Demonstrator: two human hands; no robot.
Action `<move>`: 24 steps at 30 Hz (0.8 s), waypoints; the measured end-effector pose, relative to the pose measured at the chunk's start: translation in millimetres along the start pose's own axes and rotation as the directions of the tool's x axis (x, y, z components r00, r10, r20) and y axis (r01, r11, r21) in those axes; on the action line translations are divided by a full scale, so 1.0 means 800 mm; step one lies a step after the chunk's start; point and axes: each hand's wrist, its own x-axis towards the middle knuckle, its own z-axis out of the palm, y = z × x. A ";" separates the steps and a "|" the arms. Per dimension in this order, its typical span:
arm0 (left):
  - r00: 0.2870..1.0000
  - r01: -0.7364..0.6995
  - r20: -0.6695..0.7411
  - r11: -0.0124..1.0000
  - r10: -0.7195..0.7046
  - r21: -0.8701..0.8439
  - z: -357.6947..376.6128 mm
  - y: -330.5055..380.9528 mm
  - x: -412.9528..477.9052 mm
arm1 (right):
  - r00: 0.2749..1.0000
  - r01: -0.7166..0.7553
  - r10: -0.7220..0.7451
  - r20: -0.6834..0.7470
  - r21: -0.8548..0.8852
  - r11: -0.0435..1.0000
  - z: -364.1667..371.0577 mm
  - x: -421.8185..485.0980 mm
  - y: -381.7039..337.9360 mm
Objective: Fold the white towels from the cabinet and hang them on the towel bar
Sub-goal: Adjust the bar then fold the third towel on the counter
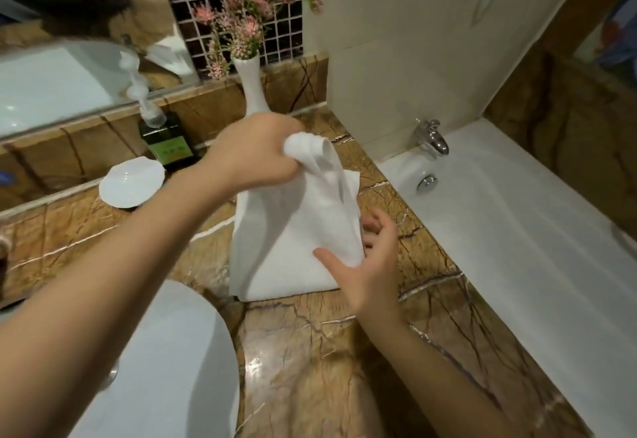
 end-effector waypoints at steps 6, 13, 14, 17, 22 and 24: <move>0.986 -0.140 -0.117 0.963 0.115 -0.231 -0.086 0.021 -0.045 | 0.917 0.145 -0.025 0.398 -0.275 0.950 -0.010 0.037 -0.012; 0.947 0.172 -0.147 0.834 -0.287 -0.524 -0.110 -0.019 -0.076 | 0.888 0.142 -0.045 0.457 -0.181 0.973 -0.017 0.078 -0.054; 0.925 0.224 -0.123 0.779 -0.358 -0.585 -0.107 -0.032 -0.084 | 0.893 0.142 -0.059 0.445 -0.154 0.978 -0.020 0.083 -0.067; 0.877 0.306 -0.028 0.601 -0.481 -0.738 -0.093 -0.060 -0.114 | 0.898 0.042 -0.054 0.436 0.038 0.998 -0.028 0.098 -0.107; 0.805 0.302 0.038 0.354 -0.591 -0.885 -0.080 -0.059 -0.149 | 0.891 -0.118 -0.039 0.453 0.313 0.942 -0.023 0.099 -0.148; 0.789 0.272 0.011 0.333 -0.614 -0.903 -0.084 -0.054 -0.165 | 0.884 -0.129 -0.043 0.465 0.331 0.935 -0.023 0.094 -0.162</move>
